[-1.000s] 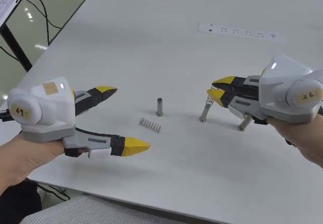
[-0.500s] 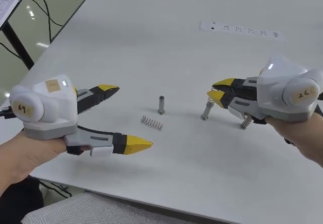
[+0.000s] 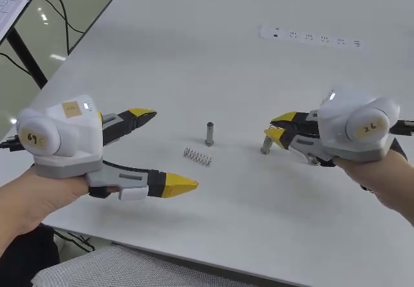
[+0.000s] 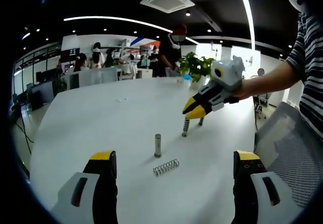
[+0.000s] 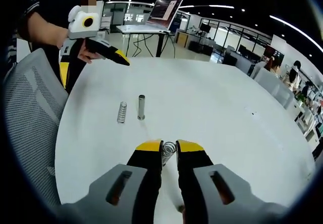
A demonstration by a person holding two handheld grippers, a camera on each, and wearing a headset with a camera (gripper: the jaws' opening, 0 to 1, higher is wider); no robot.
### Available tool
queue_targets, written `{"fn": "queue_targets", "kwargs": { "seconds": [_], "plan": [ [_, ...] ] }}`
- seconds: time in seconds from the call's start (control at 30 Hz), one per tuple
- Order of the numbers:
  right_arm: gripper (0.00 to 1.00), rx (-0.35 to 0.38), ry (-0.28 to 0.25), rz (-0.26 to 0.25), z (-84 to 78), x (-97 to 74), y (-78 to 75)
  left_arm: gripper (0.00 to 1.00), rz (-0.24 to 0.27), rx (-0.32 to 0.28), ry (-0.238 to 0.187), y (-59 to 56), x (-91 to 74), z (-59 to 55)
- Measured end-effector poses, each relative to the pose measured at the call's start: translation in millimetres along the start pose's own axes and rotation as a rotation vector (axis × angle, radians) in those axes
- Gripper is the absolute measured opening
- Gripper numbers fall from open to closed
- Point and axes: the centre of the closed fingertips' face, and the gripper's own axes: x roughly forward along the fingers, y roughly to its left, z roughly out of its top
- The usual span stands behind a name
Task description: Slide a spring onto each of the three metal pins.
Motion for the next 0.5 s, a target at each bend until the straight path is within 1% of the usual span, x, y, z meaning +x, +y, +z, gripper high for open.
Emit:
{"fn": "queue_targets", "kwargs": {
  "seconds": [0.07, 0.23, 0.27, 0.3, 0.43, 0.5],
  "plan": [
    [0.12, -0.014, 0.023, 0.002, -5.1, 1.4, 1.8, 0.95, 0.0, 0.0, 0.0, -0.3, -0.3, -0.3],
    [0.12, -0.016, 0.037, 0.016, -12.3, 4.9, 5.9, 0.95, 0.0, 0.0, -0.001, -0.7, -1.6, -0.3],
    [0.12, -0.009, 0.023, 0.01, -10.6, 5.9, 5.2, 0.95, 0.001, 0.0, -0.001, -0.6, -1.8, -0.1],
    [0.12, 0.006, 0.027, 0.013, -11.3, 5.3, 5.2, 0.95, 0.0, -0.001, -0.001, -0.6, -2.3, 0.2],
    [0.12, 0.004, 0.025, 0.011, -11.3, 5.8, 4.8, 0.95, 0.001, 0.002, 0.001, 0.9, -2.9, 0.7],
    [0.12, 0.019, 0.025, 0.011, -11.5, 5.2, 3.7, 0.95, 0.001, 0.001, -0.002, 1.5, -2.7, 2.5]
  ]
}}
